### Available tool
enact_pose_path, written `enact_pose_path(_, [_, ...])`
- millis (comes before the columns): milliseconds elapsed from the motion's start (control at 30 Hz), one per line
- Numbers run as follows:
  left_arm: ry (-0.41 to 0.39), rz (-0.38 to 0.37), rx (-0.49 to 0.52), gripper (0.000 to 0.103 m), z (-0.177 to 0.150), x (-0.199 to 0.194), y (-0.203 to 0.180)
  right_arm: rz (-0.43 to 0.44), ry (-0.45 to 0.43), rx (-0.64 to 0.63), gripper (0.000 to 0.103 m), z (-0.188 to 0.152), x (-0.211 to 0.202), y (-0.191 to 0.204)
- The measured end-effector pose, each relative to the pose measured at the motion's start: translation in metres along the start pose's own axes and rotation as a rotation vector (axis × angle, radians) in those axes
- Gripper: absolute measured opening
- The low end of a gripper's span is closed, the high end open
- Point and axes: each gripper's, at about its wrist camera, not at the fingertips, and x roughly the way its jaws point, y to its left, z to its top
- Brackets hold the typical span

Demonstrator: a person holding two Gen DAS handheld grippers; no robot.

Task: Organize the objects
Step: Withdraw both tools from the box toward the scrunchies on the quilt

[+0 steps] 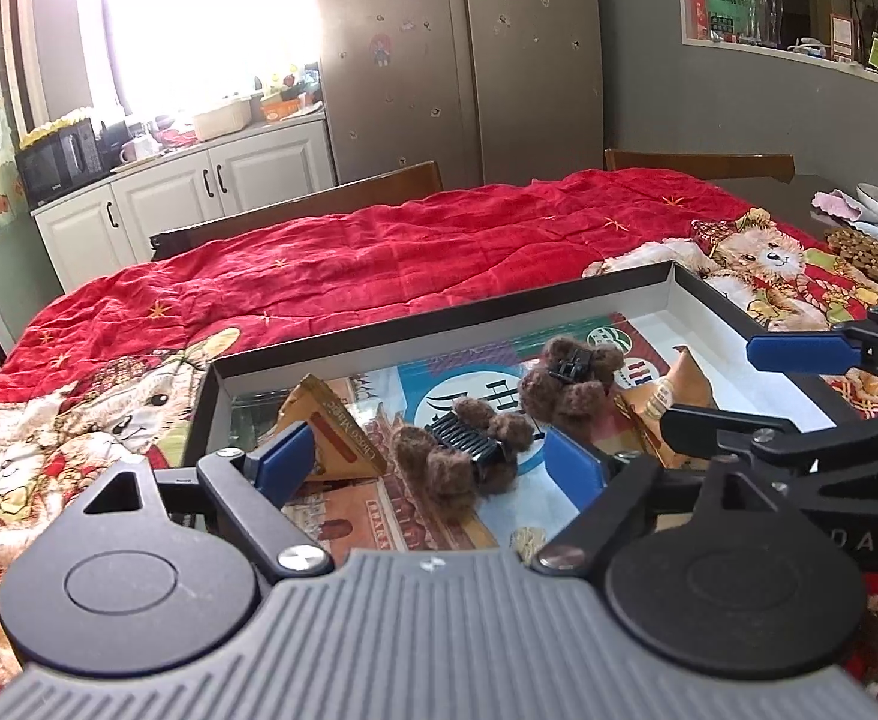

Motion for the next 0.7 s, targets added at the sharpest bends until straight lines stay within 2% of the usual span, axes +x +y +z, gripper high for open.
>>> enact_pose_path(267, [-0.02, 0.024, -0.011, 0.093, -0.003, -0.022, 0.005, 0.003, -0.011, -0.024, 0.066, -0.001, -0.02, 0.005])
enact_pose_path(700, [-0.044, 0.016, -0.041, 0.097, -0.021, -0.066, 0.012, 0.018, -0.034, -0.064, 0.069, -0.015, -0.062, 0.016])
